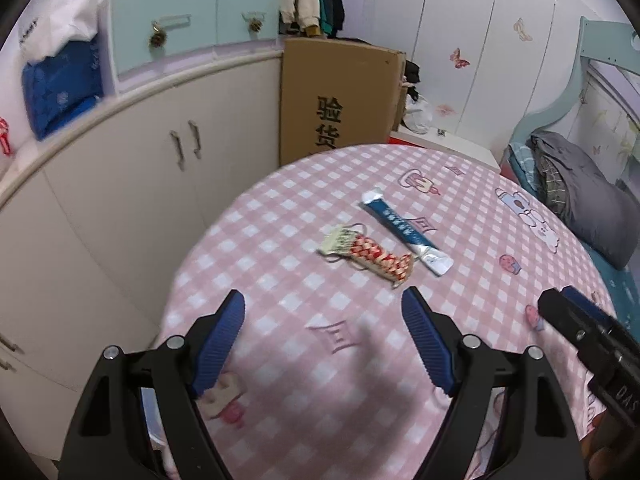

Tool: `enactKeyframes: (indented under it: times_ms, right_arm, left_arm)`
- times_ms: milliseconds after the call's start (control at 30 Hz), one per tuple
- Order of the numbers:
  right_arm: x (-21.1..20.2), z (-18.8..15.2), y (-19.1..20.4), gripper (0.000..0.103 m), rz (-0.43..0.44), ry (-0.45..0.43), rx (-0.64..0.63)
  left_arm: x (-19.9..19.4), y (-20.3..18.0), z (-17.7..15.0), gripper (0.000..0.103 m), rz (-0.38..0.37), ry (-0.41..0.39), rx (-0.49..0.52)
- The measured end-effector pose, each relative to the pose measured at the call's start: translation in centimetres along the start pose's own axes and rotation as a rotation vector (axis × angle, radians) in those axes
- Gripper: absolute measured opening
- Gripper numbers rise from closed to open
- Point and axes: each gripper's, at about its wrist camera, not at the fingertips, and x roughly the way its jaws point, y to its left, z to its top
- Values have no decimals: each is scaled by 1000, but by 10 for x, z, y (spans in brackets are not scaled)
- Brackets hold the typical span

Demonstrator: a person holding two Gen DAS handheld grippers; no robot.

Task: Collect trash
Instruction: 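Move both open tools back over the blue tube and red-white wrapper, then grasp the red-white wrapper with the left tool while the right grasps the blue tube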

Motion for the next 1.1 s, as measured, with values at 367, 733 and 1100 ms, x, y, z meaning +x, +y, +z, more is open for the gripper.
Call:
enactKeyframes:
  times_ms: [367, 733, 1100]
  right_arm:
    - [26, 19, -10, 67, -32, 19, -4]
    - [72, 34, 15, 67, 3, 82, -49]
    - [121, 37, 49, 46, -20, 221, -179]
  left_arm:
    - [65, -17, 34, 79, 52, 94, -64]
    - [65, -12, 30, 10, -62, 105, -31]
    - [36, 31, 22, 8, -80, 25, -41]
